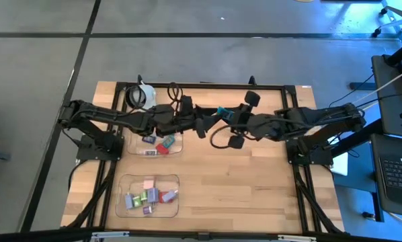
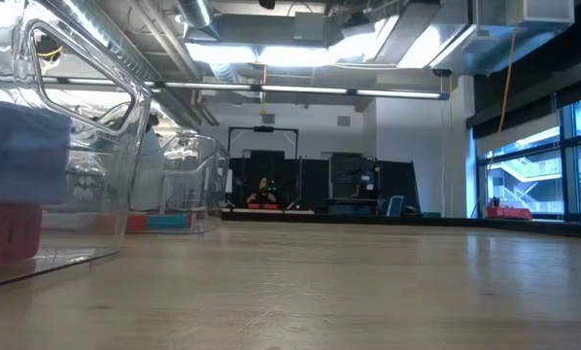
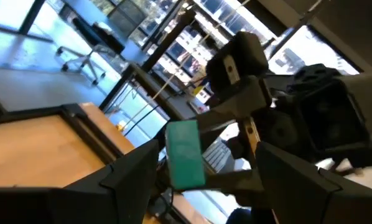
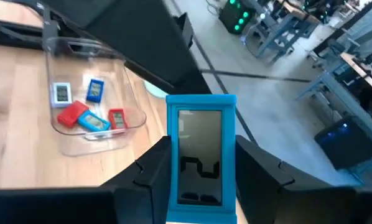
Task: Pick & Place Office items
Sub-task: Put the light blue timer into the top transparent bin
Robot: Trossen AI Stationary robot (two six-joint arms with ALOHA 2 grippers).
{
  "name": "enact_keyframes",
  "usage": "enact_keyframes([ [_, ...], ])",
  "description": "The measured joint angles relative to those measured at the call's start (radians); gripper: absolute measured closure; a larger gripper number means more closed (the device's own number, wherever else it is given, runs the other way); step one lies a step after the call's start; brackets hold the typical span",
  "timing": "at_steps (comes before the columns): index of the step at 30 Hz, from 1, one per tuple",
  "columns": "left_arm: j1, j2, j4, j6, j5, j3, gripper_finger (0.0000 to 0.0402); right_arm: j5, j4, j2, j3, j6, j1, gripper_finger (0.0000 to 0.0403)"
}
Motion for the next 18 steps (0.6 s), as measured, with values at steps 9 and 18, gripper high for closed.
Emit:
enact_keyframes([
  [9, 0.041, 0.0, -0.193, -0.139, 0.0, 0.0, 0.0137, 0.007, -0.005, 0.068, 0.0, -0.027, -0.034, 0.0259],
  [18, 0.048, 0.0, -0.224, -0.162, -0.008, 0.0, 0.0192, -0.002, -0.008, 0.074, 0.0, -0.042, -0.051, 0.0243],
])
